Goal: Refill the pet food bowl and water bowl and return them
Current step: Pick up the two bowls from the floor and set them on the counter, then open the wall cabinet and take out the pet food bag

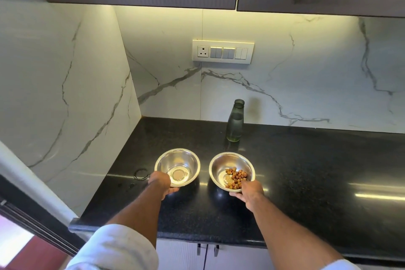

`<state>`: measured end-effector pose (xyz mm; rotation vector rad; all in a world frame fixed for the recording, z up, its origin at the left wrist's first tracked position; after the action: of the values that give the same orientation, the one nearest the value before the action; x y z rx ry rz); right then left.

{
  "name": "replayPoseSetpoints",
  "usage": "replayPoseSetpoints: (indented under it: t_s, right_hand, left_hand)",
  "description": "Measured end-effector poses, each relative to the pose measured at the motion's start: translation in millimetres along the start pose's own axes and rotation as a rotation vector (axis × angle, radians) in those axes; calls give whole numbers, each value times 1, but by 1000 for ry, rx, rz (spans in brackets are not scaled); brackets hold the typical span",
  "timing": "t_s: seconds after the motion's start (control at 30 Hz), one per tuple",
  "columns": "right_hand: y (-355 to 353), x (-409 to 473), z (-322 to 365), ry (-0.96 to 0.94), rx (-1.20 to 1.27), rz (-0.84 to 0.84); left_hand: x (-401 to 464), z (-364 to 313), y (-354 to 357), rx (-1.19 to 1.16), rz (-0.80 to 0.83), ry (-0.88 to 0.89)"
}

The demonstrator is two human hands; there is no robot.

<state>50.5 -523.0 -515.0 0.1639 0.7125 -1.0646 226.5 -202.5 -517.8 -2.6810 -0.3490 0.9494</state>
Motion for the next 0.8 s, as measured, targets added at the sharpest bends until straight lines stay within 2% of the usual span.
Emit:
replayPoseSetpoints:
  t_s: [0.17, 0.33, 0.47, 0.57, 0.8]
  right_hand:
    - [-1, 0, 1, 3, -10, 40]
    - [-9, 4, 10, -74, -125, -20]
    - [-28, 0, 38, -254, -313, -212]
    - [-30, -13, 69, -360, -292, -270]
    - [-4, -76, 183, -607, -67, -194]
  left_hand:
    - [-14, -9, -9, 129, -41, 33]
    - [-38, -42, -31, 480, -208, 292]
    - [-48, -73, -41, 456, -288, 469]
    - [-63, -108, -48, 400, -320, 632]
    - [-131, -222, -72, 200, -492, 996]
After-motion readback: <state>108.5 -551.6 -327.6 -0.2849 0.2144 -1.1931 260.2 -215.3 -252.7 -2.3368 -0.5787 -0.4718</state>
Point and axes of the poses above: each hand's wrist, its own x-axis towards the middle knuckle, its own y-axis out of the palm, z = x × y, the point moved 9 cm from there along x, towards the middle knuckle, and after that the axes turned 11 degrees about -z, right-handed, at the moved point
